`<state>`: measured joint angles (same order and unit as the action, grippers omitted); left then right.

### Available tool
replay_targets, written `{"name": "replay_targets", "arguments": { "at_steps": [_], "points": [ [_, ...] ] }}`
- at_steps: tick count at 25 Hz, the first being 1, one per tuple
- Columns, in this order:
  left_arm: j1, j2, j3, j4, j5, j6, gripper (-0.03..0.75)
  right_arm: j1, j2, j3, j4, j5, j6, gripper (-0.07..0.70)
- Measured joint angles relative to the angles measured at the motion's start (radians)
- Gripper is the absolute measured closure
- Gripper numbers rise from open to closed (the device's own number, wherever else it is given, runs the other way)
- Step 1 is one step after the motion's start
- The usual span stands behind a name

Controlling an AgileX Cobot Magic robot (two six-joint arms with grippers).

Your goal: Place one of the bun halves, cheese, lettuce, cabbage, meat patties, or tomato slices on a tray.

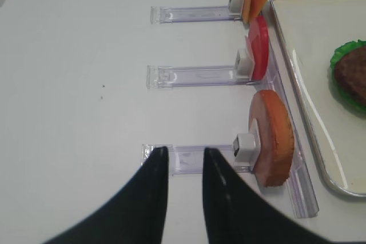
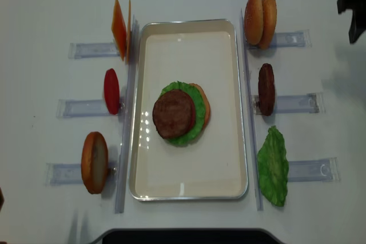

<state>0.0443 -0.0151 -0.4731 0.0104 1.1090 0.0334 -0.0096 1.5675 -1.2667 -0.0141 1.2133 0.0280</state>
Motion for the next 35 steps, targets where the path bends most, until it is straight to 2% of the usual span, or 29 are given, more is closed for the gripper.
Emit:
{"name": "replay_targets", "arguments": {
  "at_steps": [4,7,13,18,22,30,35],
  "points": [
    [0.000,0.000,0.000,0.000,0.000,0.000,0.557,0.000,-0.271,0.270,0.005,0.007,0.011,0.209],
    [0.000,0.000,0.000,0.000,0.000,0.000,0.557,0.000,-0.466,0.411,-0.013,-0.004,0.019,0.210],
    [0.000,0.000,0.000,0.000,0.000,0.000,0.557,0.000,-0.810,0.588,-0.020,-0.048,0.059,0.210],
    [0.000,0.000,0.000,0.000,0.000,0.000,0.557,0.000,-0.984,0.740,-0.019,-0.074,0.050,0.210],
    [0.000,0.000,0.000,0.000,0.000,0.000,0.557,0.000,-1.105,0.752,0.014,-0.077,-0.007,0.211],
    [0.000,0.000,0.000,0.000,0.000,0.000,0.557,0.000,-1.438,0.755,0.021,-0.080,-0.028,0.211],
    [0.000,0.000,0.000,0.000,0.000,0.000,0.557,0.000,-1.562,0.759,0.055,-0.079,-0.069,0.213]
  ]
}}
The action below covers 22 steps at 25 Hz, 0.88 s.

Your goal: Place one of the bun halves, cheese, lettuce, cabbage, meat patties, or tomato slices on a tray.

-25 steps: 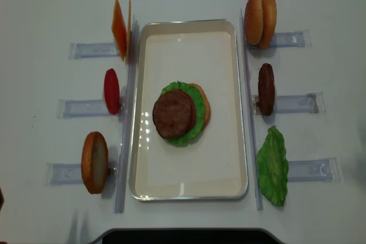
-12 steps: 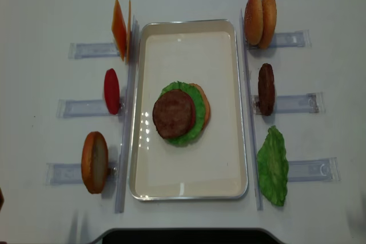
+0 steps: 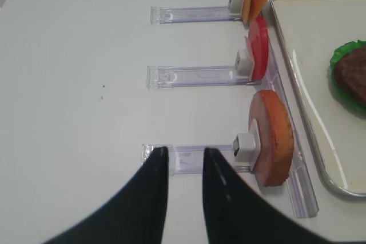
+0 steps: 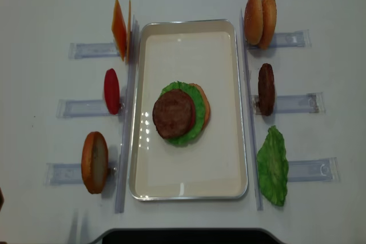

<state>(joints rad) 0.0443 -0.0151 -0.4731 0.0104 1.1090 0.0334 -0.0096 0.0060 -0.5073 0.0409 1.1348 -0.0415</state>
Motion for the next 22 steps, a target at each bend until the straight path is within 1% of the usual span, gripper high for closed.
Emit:
{"name": "replay_targets", "arguments": {
  "at_steps": [11,22],
  "points": [
    [0.000,0.000,0.000,0.000,0.000,0.000,0.557,0.000,-0.014,0.000,0.032,-0.001,-0.011,0.213],
    [0.000,0.000,0.000,0.000,0.000,0.000,0.557,0.000,-0.014,0.000,0.033,-0.001,-0.012,0.213]
  ]
}}
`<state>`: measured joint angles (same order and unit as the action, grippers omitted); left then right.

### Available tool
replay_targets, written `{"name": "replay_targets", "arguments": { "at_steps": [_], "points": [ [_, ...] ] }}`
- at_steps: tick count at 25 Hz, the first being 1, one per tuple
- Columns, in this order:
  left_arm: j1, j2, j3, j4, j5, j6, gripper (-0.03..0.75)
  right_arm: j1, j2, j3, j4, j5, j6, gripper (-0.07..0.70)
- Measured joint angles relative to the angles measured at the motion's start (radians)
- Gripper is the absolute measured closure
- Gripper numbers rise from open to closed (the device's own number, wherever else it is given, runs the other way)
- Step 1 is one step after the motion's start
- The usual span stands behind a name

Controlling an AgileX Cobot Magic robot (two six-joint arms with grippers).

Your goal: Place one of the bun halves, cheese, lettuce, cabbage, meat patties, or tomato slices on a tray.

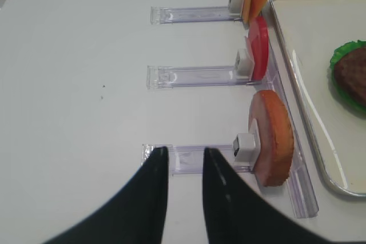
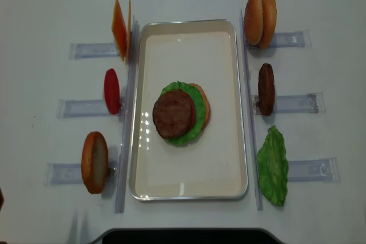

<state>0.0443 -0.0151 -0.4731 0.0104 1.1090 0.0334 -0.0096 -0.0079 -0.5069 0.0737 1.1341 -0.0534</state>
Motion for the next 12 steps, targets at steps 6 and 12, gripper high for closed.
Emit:
{"name": "replay_targets", "arguments": {
  "at_steps": [6,12],
  "points": [
    [0.000,0.000,0.000,0.000,0.000,0.000,0.557,-0.034,0.000,0.000,0.000,0.000,0.000,0.213],
    [0.000,0.000,0.000,0.000,0.000,0.000,0.557,-0.042,0.000,0.000,0.000,0.000,-0.001,0.213]
  ]
}}
